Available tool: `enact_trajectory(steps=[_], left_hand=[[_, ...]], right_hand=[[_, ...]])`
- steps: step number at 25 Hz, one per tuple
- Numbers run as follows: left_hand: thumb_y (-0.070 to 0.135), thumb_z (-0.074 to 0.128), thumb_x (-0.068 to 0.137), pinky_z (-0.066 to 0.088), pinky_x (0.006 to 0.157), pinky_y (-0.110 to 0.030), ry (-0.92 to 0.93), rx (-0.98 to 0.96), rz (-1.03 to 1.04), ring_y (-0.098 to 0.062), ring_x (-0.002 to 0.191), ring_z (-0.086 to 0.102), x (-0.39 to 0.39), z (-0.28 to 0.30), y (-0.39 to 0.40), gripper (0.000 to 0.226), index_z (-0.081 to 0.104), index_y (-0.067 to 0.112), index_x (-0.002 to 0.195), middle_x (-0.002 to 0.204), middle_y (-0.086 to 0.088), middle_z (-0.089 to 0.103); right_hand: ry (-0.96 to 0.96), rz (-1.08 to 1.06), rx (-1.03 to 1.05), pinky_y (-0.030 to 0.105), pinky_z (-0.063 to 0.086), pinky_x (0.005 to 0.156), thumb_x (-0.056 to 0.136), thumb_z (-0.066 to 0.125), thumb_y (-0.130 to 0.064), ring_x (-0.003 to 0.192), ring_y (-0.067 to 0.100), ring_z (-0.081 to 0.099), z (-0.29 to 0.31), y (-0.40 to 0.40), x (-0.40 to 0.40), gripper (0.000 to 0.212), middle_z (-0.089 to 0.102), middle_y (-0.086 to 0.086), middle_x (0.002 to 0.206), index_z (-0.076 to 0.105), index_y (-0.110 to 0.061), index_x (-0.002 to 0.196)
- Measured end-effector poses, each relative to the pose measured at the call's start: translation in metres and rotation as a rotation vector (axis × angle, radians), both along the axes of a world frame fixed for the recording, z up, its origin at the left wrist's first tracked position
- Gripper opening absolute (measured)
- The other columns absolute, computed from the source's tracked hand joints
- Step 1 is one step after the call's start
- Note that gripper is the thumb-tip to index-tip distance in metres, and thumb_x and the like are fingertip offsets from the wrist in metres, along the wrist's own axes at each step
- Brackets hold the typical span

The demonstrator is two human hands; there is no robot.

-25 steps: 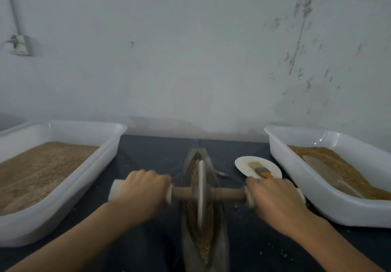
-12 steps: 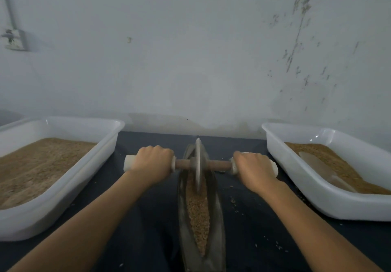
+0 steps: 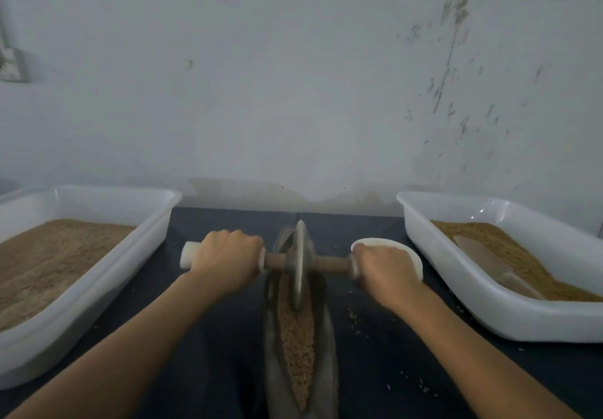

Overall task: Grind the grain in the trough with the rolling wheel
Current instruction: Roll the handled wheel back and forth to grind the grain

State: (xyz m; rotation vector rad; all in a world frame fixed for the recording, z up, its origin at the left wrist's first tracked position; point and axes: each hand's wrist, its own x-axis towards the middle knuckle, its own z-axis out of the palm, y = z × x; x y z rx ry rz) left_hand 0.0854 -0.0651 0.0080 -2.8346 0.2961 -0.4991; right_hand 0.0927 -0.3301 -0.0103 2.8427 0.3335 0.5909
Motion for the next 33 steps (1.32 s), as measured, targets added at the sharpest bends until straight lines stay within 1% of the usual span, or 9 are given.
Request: enact_trajectory(steps=[3,7,10,12,16,20,23,28,33], left_hand=[[0.033,0.057,0.084,0.040,0.065,-0.033,-0.039,-0.035,0.043,-0.024,0.083,0.062,0.021,0.000,-0.005,0.016,0.044,0.026,0.089,0.092,0.003,0.064],[0.036,0.058,0.083,0.046,0.070,-0.033,-0.006,-0.037,-0.059,-0.016,0.077,0.058,-0.025,-0.013,0.004,0.023,0.036,0.032,0.085,0.085,0.009,0.059],[0.045,0.058,0.077,0.035,0.060,-0.028,0.044,-0.012,-0.089,-0.009,0.064,0.044,-0.071,-0.021,0.017,0.031,0.028,0.038,0.078,0.068,0.014,0.041],[0.048,0.056,0.076,0.026,0.056,-0.028,0.054,0.015,-0.070,-0.008,0.060,0.036,-0.076,-0.019,0.018,0.035,0.023,0.037,0.073,0.064,0.014,0.034],[0.040,0.054,0.086,0.043,0.068,-0.030,0.046,-0.067,-0.015,-0.014,0.074,0.055,-0.027,-0.007,0.004,0.018,0.037,0.034,0.082,0.082,0.010,0.057],[0.038,0.051,0.087,0.043,0.068,-0.033,0.008,-0.119,0.061,-0.022,0.081,0.060,0.019,-0.001,-0.006,0.011,0.048,0.027,0.087,0.090,0.003,0.063],[0.039,0.053,0.086,0.037,0.064,-0.031,0.024,-0.095,-0.003,-0.018,0.075,0.056,-0.002,-0.009,0.002,0.014,0.041,0.032,0.083,0.084,0.009,0.059],[0.051,0.057,0.062,0.014,0.046,-0.022,-0.104,-0.013,-0.184,-0.003,0.044,0.023,-0.069,-0.026,0.023,0.035,0.024,0.039,0.068,0.052,0.015,0.028],[0.043,0.052,0.083,0.036,0.061,-0.030,0.015,-0.068,-0.025,-0.012,0.068,0.053,-0.024,-0.013,0.005,0.017,0.039,0.033,0.079,0.076,0.011,0.054]], right_hand=[[-0.017,-0.027,0.012,0.032,0.034,0.057,0.086,0.061,-0.026,0.075,0.026,0.062,0.006,0.008,0.025,0.018,0.065,0.002,0.088,0.049,-0.018,0.097],[-0.017,0.082,0.015,0.030,0.035,0.048,0.074,0.070,-0.029,0.054,0.014,0.044,-0.011,-0.012,-0.032,0.024,0.042,-0.007,0.061,0.048,-0.027,0.084],[-0.015,0.207,-0.035,0.018,0.005,0.041,0.042,0.084,-0.034,0.040,0.006,0.020,-0.001,-0.022,-0.084,0.052,0.035,-0.010,0.048,0.038,-0.031,0.069],[0.069,0.184,-0.069,0.021,0.010,0.043,0.059,0.078,-0.032,0.047,0.007,0.031,-0.001,-0.023,-0.085,0.046,0.045,-0.010,0.059,0.036,-0.032,0.077],[0.005,0.082,-0.008,0.031,0.036,0.053,0.079,0.065,-0.022,0.064,0.020,0.052,0.004,-0.001,-0.025,0.023,0.052,-0.006,0.072,0.044,-0.024,0.088],[-0.047,0.033,0.004,0.034,0.031,0.058,0.081,0.061,-0.014,0.078,0.029,0.062,0.021,0.015,0.020,0.019,0.065,0.005,0.089,0.049,-0.015,0.096],[-0.007,0.089,0.013,0.032,0.032,0.054,0.079,0.064,-0.021,0.067,0.022,0.056,0.012,0.006,-0.010,0.018,0.052,-0.003,0.070,0.053,-0.017,0.093],[-0.126,0.265,-0.021,0.018,-0.004,0.044,0.019,0.086,-0.031,0.033,0.011,0.019,0.004,-0.017,-0.094,0.059,0.038,-0.006,0.041,0.044,-0.026,0.061],[-0.011,0.105,-0.040,0.029,0.032,0.048,0.077,0.068,-0.022,0.060,0.019,0.052,0.007,0.001,-0.033,0.022,0.046,-0.006,0.065,0.049,-0.020,0.090]])
